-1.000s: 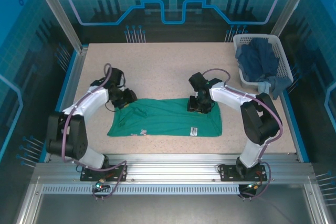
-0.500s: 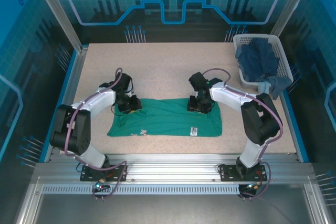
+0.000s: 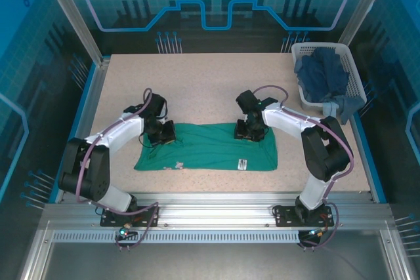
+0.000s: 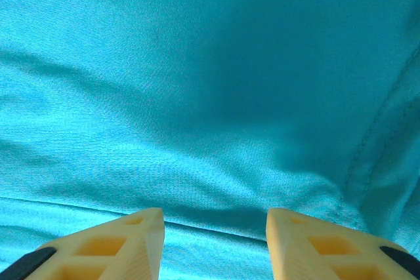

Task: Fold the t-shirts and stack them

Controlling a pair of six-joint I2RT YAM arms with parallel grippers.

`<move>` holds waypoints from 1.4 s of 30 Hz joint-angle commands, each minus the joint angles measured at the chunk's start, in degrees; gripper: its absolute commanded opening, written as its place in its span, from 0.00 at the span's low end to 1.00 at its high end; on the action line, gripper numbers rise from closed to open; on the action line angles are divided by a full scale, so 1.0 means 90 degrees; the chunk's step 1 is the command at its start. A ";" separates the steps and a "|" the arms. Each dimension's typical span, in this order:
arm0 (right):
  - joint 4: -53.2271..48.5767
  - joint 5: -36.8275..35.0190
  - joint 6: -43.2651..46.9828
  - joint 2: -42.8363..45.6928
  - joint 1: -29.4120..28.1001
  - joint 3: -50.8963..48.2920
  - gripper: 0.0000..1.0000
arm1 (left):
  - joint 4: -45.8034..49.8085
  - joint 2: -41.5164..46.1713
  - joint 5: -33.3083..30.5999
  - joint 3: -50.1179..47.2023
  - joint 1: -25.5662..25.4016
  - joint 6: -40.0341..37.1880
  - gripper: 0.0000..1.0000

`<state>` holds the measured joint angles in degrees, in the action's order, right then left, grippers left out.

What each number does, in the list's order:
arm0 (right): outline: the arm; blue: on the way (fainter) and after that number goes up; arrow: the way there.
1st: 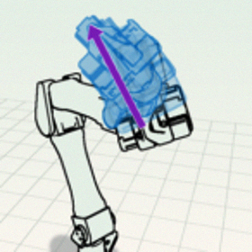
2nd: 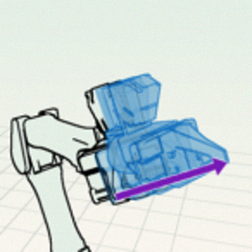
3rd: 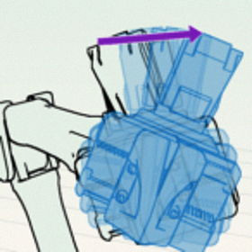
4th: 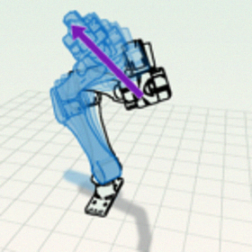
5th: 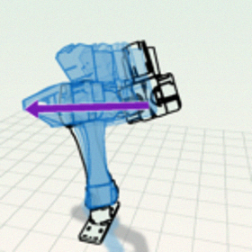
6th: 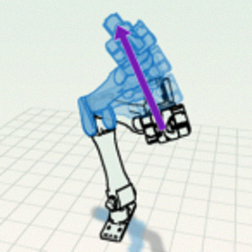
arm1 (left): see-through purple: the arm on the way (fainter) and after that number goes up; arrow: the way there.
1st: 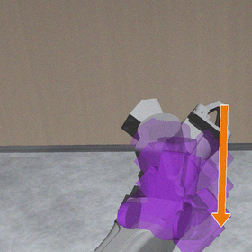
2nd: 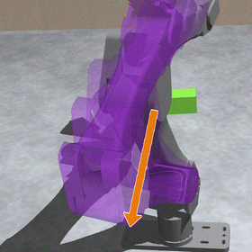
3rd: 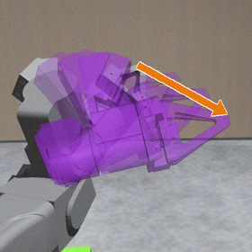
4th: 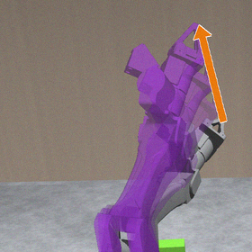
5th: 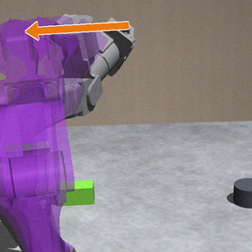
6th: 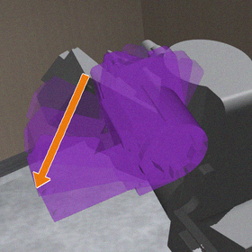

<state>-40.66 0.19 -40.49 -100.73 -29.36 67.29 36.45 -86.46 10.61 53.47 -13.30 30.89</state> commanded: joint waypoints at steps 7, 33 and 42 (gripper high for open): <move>-0.0124 -0.0030 -0.0030 0.0069 -0.0075 -0.0003 0.45 | 0.0298 0.0221 0.0518 -0.0488 -0.0172 0.1448 0.00; -0.0092 -0.0020 -0.0091 -0.0055 -0.0077 -0.0064 0.45 | -0.0320 0.0849 0.0886 -0.1240 -0.0570 0.3718 0.20; -0.0123 -0.0079 -0.0101 -0.0002 -0.0075 -0.0044 0.45 | 0.0570 0.1530 0.0476 -0.0718 -0.0401 0.3402 0.40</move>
<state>-40.66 0.19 -40.73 -100.73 -29.36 67.22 36.40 -75.94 17.63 42.83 -18.04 63.88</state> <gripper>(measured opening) 0.447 0.402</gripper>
